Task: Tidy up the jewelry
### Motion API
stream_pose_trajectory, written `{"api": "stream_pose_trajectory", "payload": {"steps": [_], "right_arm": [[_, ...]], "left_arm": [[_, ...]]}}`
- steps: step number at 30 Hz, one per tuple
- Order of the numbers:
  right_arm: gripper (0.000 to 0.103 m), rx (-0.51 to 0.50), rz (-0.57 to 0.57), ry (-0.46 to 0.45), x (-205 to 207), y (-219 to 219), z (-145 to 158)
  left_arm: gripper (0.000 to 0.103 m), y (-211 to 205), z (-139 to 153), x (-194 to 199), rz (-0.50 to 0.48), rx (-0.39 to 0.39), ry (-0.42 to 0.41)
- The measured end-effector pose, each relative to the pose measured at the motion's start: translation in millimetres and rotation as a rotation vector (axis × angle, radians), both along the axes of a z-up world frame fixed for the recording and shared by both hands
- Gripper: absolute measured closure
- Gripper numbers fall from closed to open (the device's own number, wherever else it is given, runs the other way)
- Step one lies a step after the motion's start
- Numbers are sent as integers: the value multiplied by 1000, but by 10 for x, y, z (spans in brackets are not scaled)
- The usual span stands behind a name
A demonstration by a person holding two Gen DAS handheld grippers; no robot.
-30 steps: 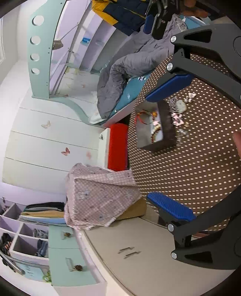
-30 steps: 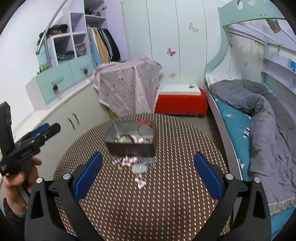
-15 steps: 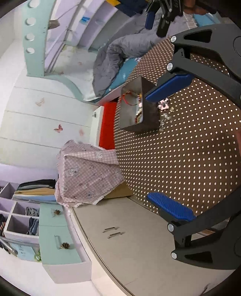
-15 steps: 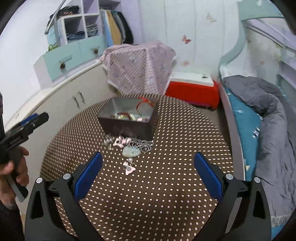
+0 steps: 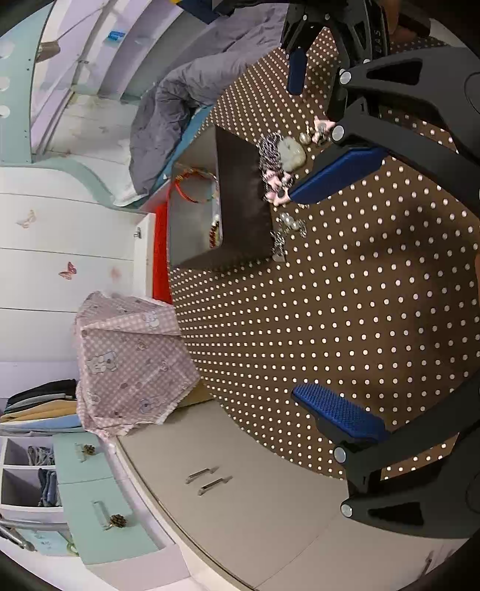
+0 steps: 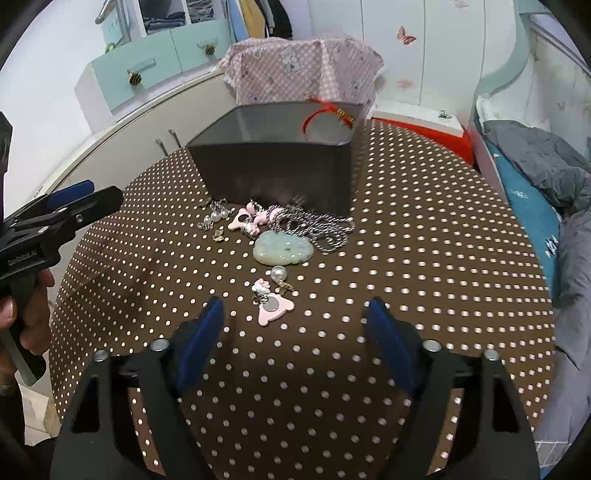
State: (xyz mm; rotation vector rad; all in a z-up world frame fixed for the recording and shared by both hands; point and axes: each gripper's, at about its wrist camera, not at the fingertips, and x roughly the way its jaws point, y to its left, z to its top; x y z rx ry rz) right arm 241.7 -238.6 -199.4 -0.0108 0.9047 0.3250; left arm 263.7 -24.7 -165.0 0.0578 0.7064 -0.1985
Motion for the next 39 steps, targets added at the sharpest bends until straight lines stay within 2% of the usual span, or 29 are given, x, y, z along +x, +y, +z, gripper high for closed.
{"api": "stream_pose_trajectory", "payload": {"steps": [9, 11, 13, 22, 28, 30, 31, 32, 34, 35, 39], "right_arm": [[56, -78, 81, -7, 63, 239, -73], [73, -93, 75, -19, 56, 247, -76], [81, -94, 76, -20, 41, 220, -72], [81, -33, 66, -16, -49, 23, -3], [81, -30, 65, -11, -18, 0, -1], [81, -27, 66, -7, -35, 11, -17], [81, -27, 67, -5, -38, 13, -23], [81, -25, 69, -4, -49, 2, -33], [81, -21, 72, -4, -57, 4, -32], [81, -21, 74, -5, -56, 12, -27], [81, -15, 87, -16, -79, 27, 43]], "left_arm": [[7, -91, -159, 124, -25, 23, 33], [7, -134, -181, 148, -34, 34, 40], [7, -190, -207, 173, -42, 49, 48], [7, -398, -361, 382, -77, 135, 90], [9, -535, -428, 505, -109, 180, 106], [28, -576, -450, 538, -129, 182, 121], [44, -595, -463, 551, -155, 159, 135], [67, -596, -456, 550, -178, 122, 146], [87, -618, -448, 530, -207, 94, 152], [94, -630, -448, 510, -216, 93, 150], [94, -500, -420, 477, -213, 14, 167]]}}
